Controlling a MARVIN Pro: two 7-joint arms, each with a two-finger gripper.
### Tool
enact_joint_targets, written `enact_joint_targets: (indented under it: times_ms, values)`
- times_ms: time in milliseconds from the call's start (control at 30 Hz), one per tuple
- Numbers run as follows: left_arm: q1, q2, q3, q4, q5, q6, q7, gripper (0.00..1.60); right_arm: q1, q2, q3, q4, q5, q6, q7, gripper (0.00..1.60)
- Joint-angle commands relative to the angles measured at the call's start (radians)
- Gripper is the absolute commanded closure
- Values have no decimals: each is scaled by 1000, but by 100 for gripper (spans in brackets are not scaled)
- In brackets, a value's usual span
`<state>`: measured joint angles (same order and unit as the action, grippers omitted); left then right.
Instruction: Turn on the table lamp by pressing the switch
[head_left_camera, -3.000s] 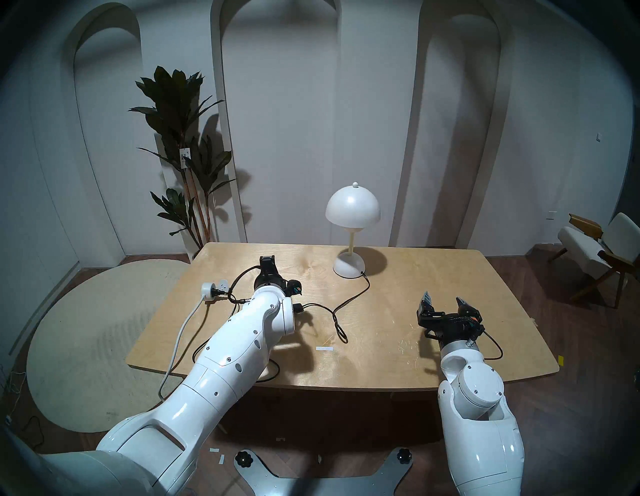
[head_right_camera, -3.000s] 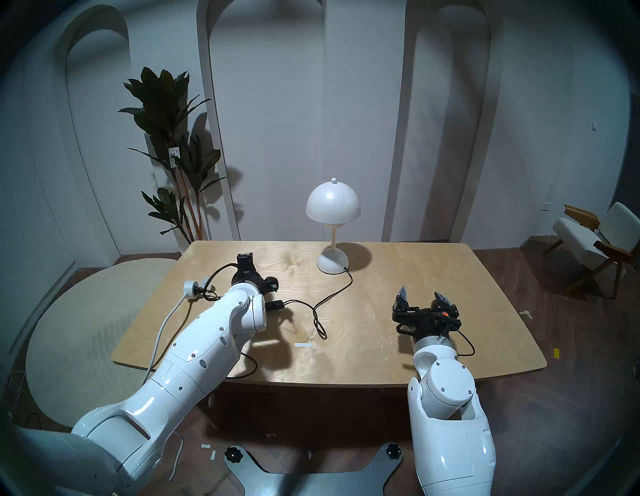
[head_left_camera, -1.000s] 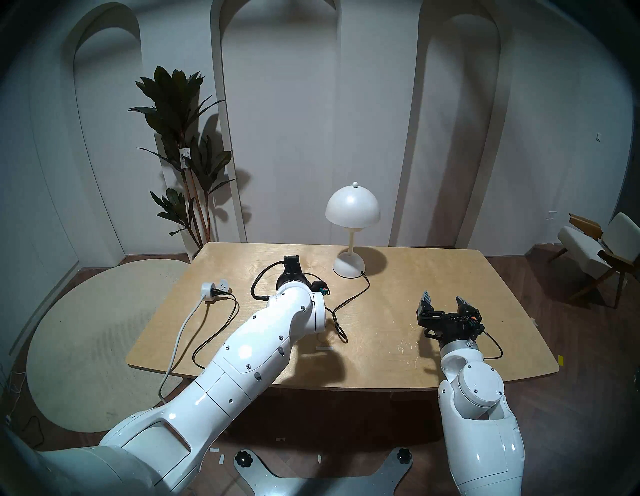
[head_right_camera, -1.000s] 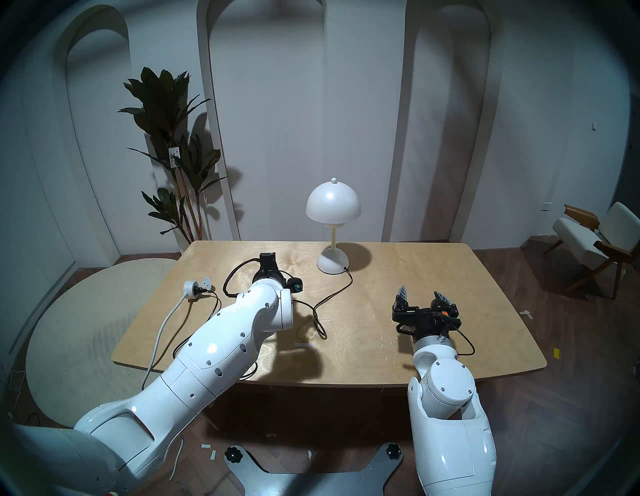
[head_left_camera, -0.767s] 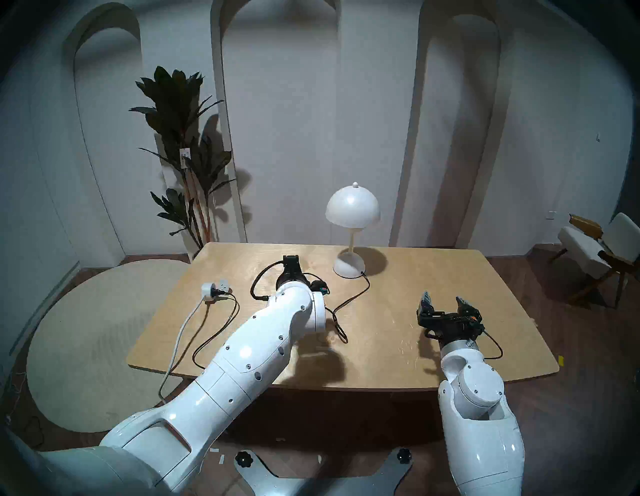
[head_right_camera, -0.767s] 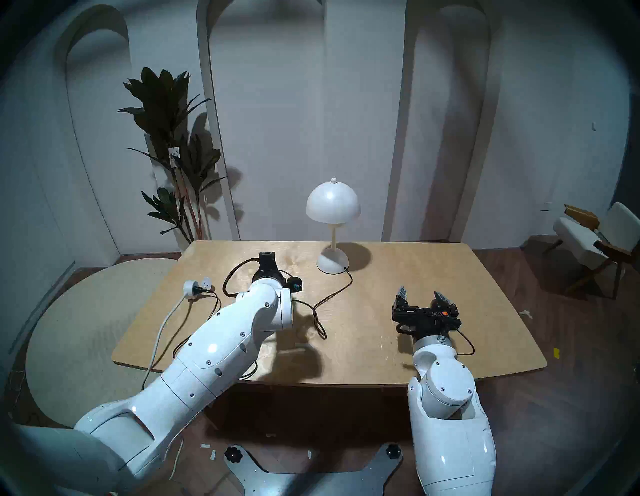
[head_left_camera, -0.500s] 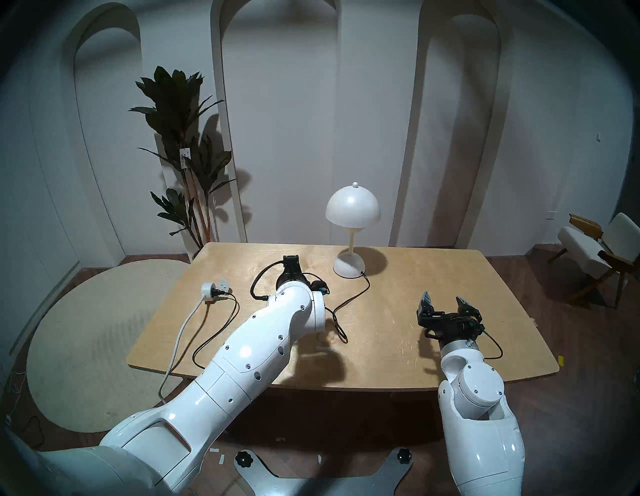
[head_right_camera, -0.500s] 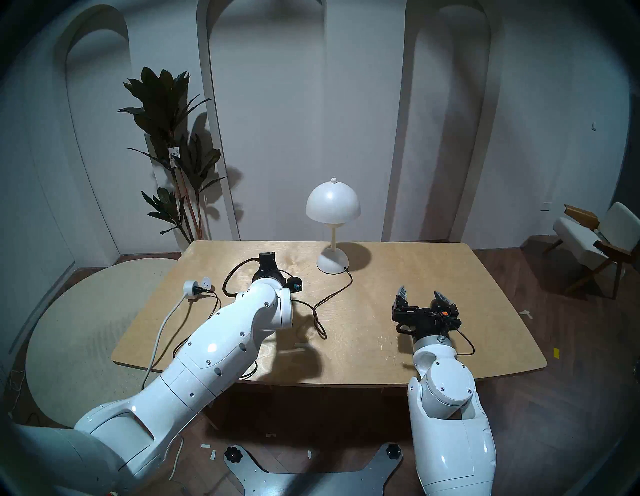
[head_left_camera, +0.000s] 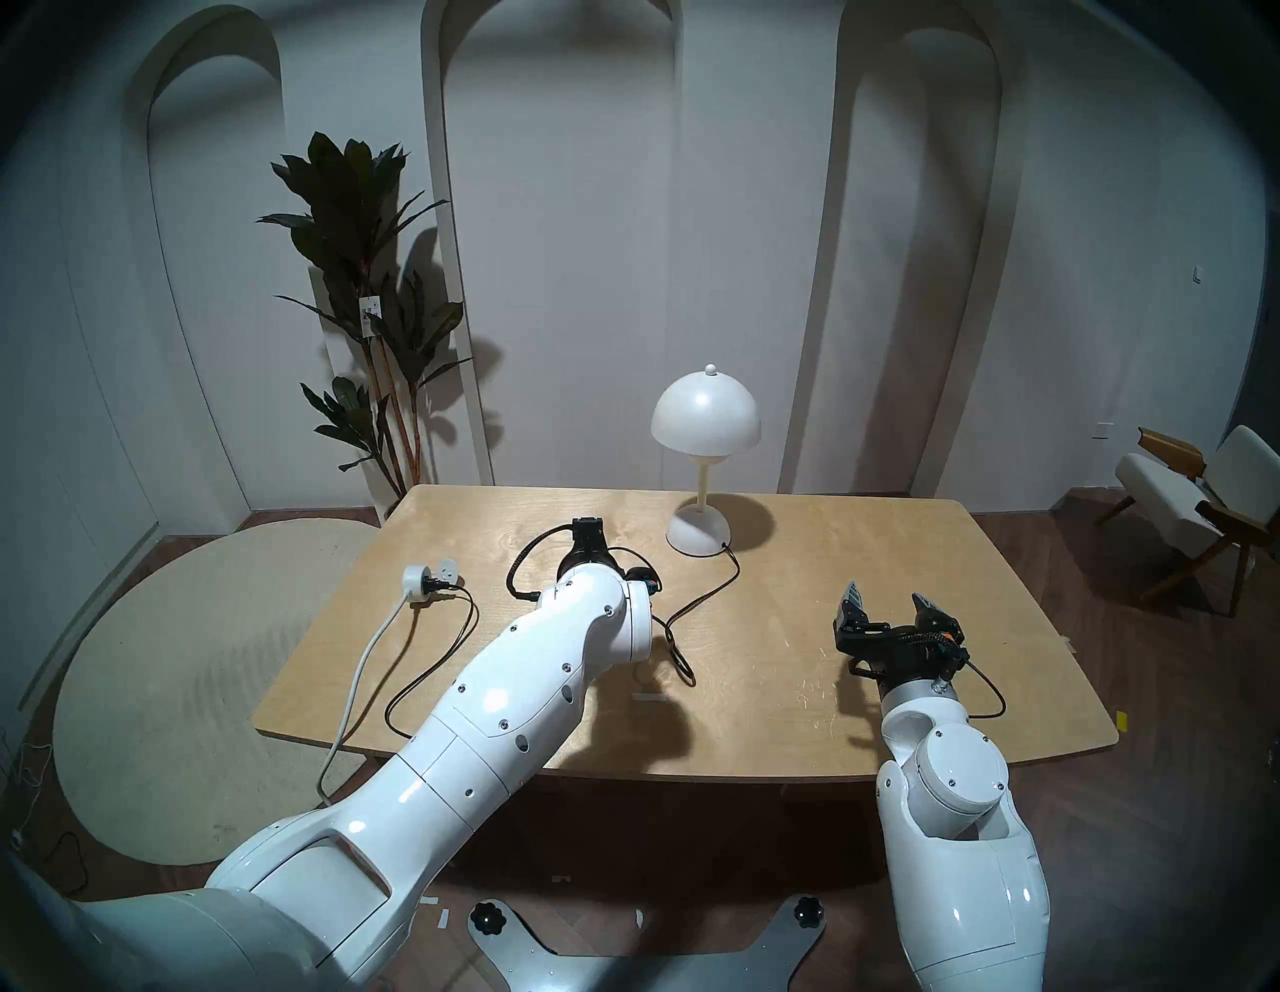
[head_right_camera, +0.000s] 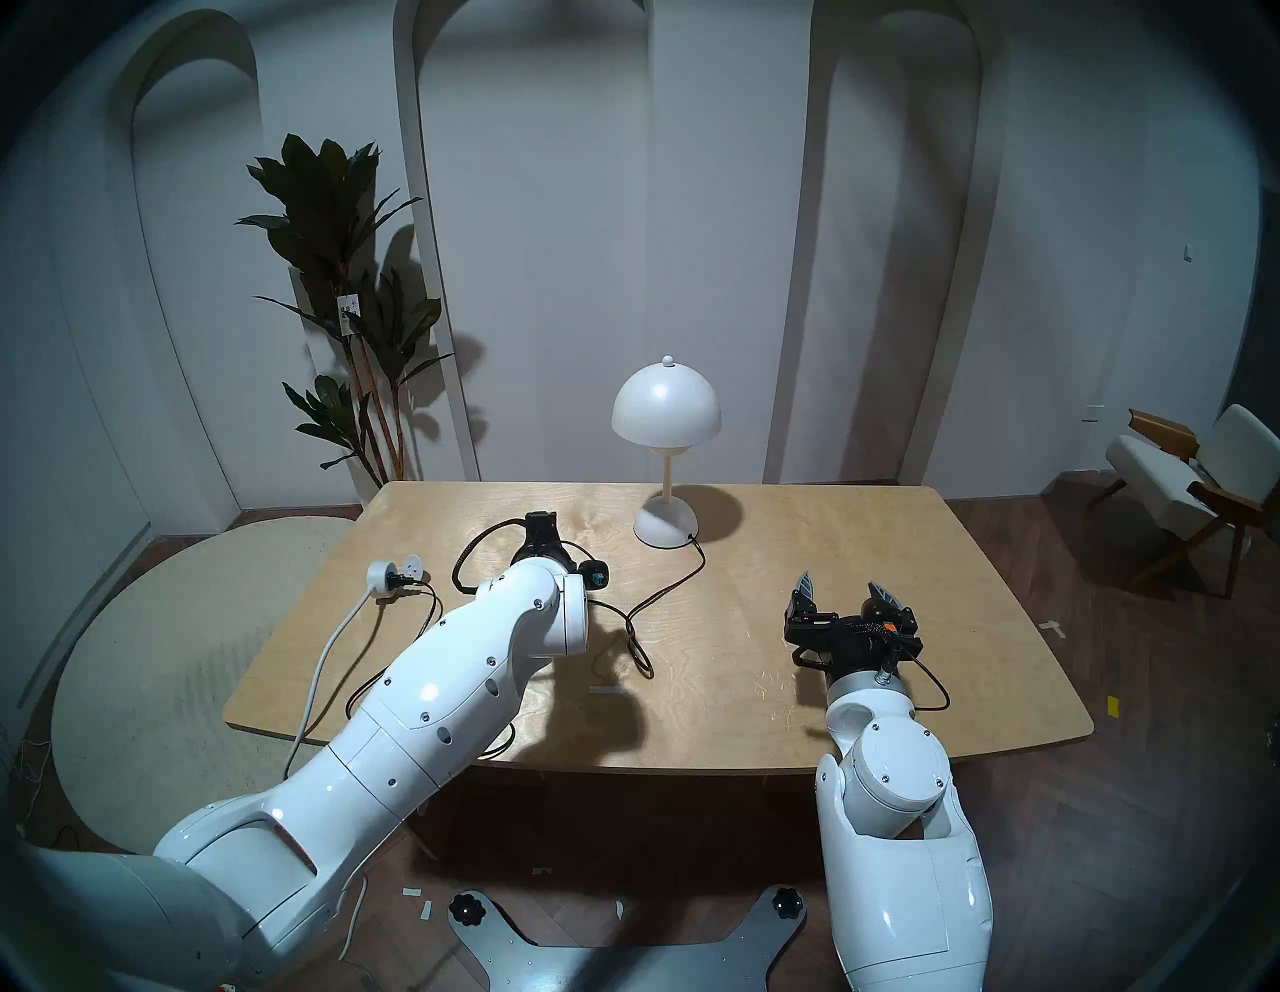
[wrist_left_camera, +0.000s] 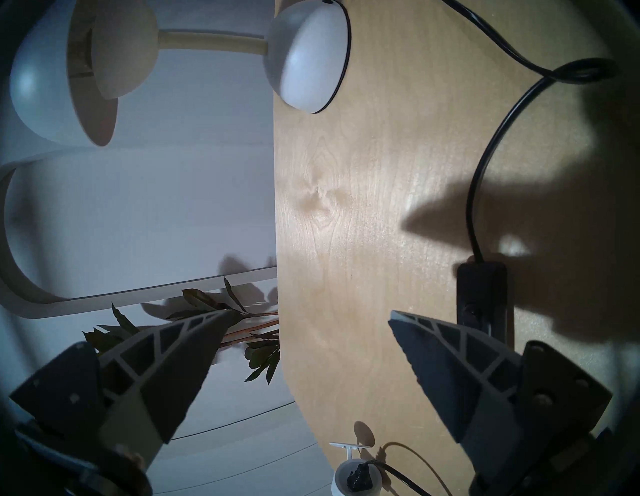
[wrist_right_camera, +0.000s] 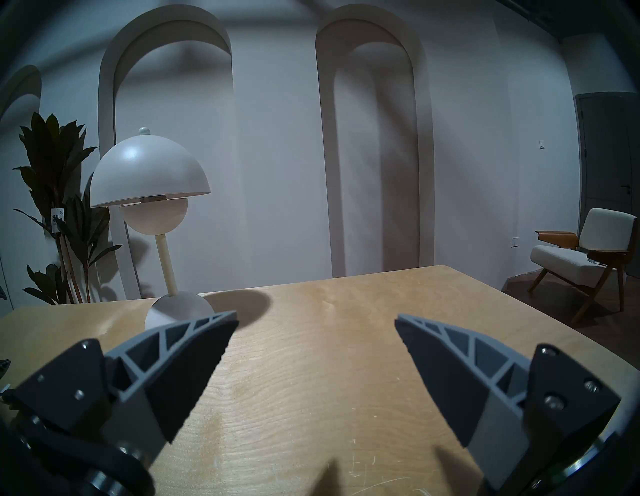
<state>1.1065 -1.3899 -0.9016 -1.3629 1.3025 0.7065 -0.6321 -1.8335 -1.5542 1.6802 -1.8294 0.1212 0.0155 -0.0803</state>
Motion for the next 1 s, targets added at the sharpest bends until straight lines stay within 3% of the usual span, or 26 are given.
enact_joint_targets:
  times_ms: [0, 967]
  values:
    - [-50, -36, -15, 23, -11, -12, 30, 0, 6, -2, 0, -25, 0, -8, -2, 0]
    - [-10, -49, -25, 53, -26, -19, 88, 0, 5, -2, 0, -26, 0, -8, -3, 0]
